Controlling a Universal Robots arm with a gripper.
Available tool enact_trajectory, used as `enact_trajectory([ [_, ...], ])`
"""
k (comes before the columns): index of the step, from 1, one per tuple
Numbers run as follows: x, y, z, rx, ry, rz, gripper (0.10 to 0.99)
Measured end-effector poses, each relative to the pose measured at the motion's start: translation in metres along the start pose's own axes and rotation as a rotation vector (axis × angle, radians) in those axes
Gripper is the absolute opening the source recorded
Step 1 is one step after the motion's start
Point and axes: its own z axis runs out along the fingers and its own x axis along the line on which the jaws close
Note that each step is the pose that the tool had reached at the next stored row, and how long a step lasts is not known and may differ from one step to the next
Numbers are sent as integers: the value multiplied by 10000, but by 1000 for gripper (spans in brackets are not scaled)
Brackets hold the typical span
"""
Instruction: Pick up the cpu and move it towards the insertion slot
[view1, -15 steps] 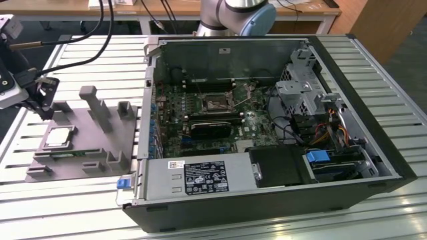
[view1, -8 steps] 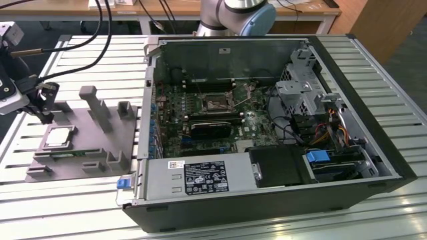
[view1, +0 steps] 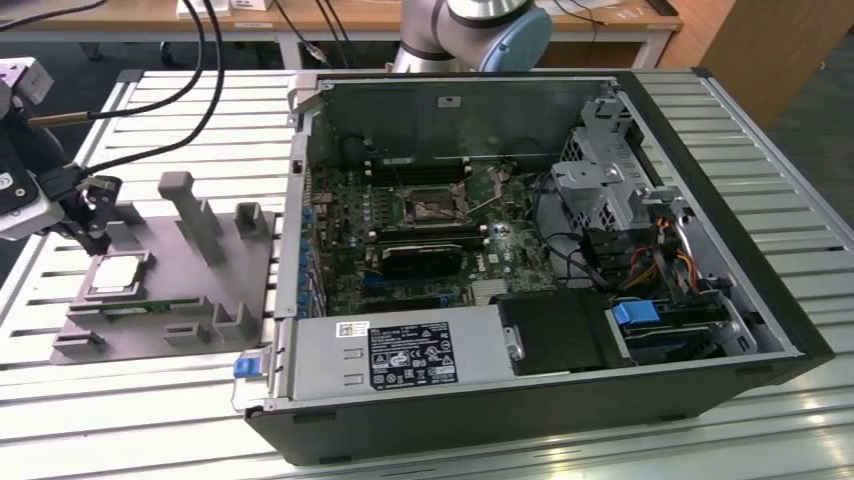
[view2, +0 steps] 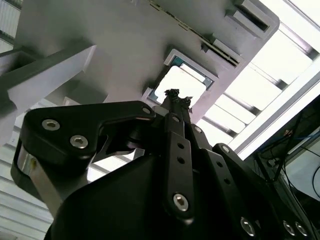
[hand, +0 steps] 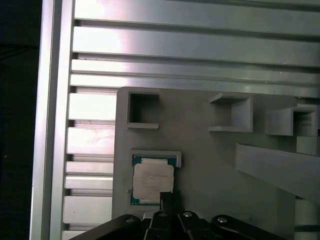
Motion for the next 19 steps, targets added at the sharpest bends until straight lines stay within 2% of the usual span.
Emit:
enact_trajectory([
  [19, 79, -11, 338, 0, 0, 0, 102],
])
